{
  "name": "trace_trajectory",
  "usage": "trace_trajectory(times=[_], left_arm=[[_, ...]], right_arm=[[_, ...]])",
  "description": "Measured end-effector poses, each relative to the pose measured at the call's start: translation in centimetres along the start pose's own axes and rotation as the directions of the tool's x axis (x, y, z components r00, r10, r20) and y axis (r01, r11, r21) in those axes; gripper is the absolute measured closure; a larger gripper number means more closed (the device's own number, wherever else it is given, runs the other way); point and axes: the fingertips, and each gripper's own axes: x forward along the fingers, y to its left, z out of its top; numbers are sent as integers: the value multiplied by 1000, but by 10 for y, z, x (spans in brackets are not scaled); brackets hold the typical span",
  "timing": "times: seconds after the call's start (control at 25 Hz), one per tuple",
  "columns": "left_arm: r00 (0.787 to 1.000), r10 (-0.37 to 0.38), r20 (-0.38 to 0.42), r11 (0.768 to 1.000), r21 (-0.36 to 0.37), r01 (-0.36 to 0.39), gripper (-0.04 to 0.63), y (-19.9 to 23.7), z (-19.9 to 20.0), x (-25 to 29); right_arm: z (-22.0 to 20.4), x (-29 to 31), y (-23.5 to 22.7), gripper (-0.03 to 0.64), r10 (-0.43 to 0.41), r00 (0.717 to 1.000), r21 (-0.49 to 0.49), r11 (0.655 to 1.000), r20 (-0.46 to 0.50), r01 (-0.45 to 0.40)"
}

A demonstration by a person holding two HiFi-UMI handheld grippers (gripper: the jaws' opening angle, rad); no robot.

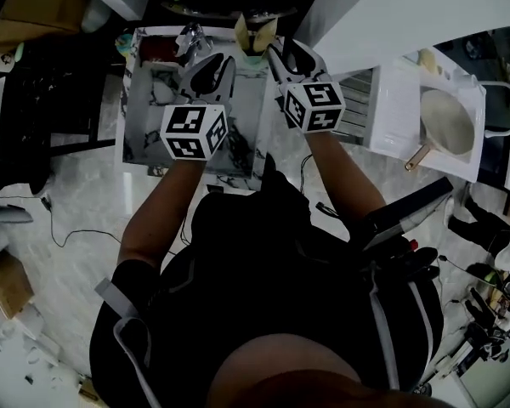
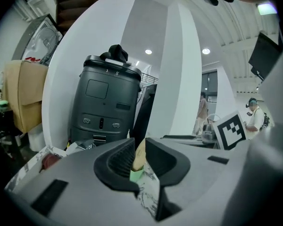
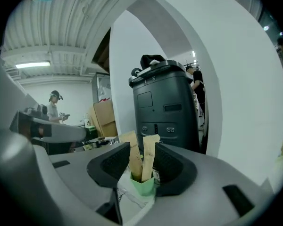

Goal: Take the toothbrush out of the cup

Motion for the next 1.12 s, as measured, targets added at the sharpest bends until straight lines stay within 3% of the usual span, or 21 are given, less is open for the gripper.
trace_trajectory(times=[0.28,0.76,0.92,1.12], left_arm=[[997,72,-37,997,-18,-73,534,12,-21,20],[990,127,-58,991,-35,-129,534,21,-40,33],[994,100,-33,994,-35,-101,534,18,-35,30],[997,74,-27,997,-29,-74,534,17,-27,24]], right_arm=[[-31,37,-15,456,54,998,20,998,-41,-54],[-60,75,-17,458,141,987,32,990,-79,-139],[-59,79,-15,547,148,986,30,989,-72,-146],[-49,78,-10,566,135,989,11,991,-58,-135]])
